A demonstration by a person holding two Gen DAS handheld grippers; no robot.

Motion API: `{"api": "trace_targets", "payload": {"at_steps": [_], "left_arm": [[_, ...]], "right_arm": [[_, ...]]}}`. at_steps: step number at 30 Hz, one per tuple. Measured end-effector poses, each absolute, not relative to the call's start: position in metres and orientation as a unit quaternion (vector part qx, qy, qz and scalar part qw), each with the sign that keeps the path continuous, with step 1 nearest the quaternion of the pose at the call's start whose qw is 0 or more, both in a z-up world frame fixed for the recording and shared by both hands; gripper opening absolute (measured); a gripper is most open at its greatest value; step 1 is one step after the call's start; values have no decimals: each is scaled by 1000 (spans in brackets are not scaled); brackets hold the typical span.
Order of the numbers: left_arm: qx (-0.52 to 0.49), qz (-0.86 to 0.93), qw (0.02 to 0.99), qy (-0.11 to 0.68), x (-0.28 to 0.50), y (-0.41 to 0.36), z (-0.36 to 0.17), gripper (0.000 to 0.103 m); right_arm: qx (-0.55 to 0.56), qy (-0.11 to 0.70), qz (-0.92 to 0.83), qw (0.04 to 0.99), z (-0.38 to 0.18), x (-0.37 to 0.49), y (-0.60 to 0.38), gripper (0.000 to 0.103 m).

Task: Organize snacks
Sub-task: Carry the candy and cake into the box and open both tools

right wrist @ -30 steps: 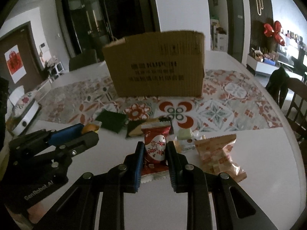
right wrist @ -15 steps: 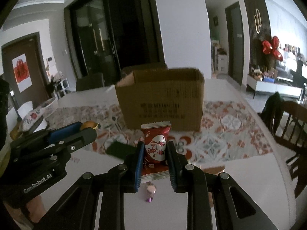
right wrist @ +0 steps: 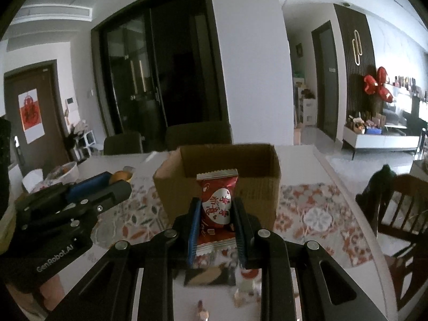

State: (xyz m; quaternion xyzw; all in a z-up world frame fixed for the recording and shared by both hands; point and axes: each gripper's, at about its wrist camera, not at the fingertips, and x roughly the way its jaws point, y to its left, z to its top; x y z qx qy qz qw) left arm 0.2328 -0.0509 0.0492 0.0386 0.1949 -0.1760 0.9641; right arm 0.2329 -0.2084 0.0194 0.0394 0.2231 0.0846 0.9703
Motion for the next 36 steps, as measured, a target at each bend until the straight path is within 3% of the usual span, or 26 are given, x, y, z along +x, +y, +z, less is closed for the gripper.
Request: {"api": "trace_targets", "payload": {"at_steps": [16, 35, 36], "left_arm": [[51, -169, 963, 206, 315, -63, 75, 30], [54, -150, 945, 287, 397, -76, 35, 32], [55, -147, 945, 287, 399, -76, 33, 35]], "right_arm": [[33, 251, 92, 963, 43, 318, -217, 25], [15, 321, 80, 943, 9, 400, -225, 25], [16, 324, 79, 943, 7, 403, -225, 25]]}}
